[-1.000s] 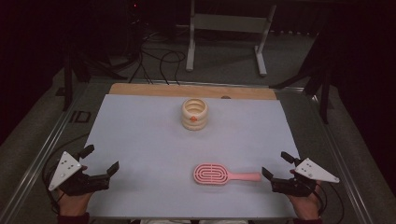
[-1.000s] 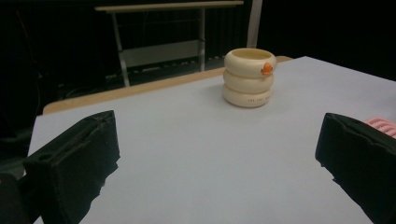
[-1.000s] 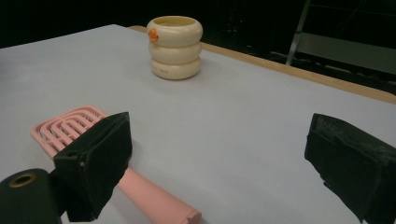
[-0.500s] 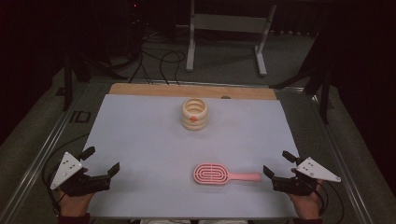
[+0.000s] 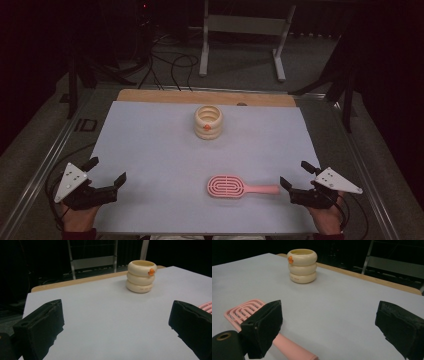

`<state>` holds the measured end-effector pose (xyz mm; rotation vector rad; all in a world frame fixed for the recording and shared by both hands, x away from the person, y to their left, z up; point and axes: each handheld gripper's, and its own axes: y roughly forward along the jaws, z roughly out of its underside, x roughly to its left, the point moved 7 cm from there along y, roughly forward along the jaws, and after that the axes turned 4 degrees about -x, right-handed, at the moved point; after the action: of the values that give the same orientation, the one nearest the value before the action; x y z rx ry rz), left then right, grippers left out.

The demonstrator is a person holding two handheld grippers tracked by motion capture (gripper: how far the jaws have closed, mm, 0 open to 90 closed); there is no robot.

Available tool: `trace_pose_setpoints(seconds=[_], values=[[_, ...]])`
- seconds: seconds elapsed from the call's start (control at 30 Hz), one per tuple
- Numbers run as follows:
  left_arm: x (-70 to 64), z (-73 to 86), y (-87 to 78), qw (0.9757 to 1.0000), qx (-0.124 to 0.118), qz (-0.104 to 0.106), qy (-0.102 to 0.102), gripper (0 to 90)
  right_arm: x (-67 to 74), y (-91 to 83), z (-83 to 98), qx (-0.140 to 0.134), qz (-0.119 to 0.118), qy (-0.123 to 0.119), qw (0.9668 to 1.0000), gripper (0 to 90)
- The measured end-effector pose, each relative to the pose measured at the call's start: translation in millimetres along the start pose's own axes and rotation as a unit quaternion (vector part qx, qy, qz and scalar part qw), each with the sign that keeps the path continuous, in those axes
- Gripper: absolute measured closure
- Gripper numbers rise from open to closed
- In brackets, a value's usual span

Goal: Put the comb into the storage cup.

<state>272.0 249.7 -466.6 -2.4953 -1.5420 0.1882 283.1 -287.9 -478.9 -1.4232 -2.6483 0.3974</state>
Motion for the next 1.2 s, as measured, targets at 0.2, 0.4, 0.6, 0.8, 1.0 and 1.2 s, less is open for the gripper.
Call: trace_pose_setpoints(seconds=[0.2,0.4,0.6,0.8,1.0,1.2], values=[[-0.4,-1.1,-0.1,1.0,0.003,-0.003,0.005,0.4,2.9,3.9,-2.2,0.016,-0.009,-0.004,0.9998,7.6],[-0.3,0.6,0.7,1.0,0.005,-0.004,0.006,0.5,1.3,4.9,-8.9,0.022,-0.011,-0.002,0.9997,7.6],[-2.3,0.8,1.9,0.9999,0.007,-0.003,0.01,0.4,1.4,7.3,-13.8,0.03,-0.016,-0.009,0.9994,7.5],[-3.8,0.0,1.9,0.9999,0.006,-0.001,0.011,0.4,2.5,12.3,-19.1,0.032,-0.032,0.002,0.999,7.5],[-4.1,-1.2,1.1,0.9999,0.005,-0.001,0.012,0.4,5.8,17.0,-24.8,0.046,-0.044,-0.017,0.9978,7.6],[-4.4,-1.1,1.5,0.9999,0.006,-0.001,0.012,0.4,9.1,22.2,-32.2,0.055,-0.057,-0.033,0.9964,7.6]])
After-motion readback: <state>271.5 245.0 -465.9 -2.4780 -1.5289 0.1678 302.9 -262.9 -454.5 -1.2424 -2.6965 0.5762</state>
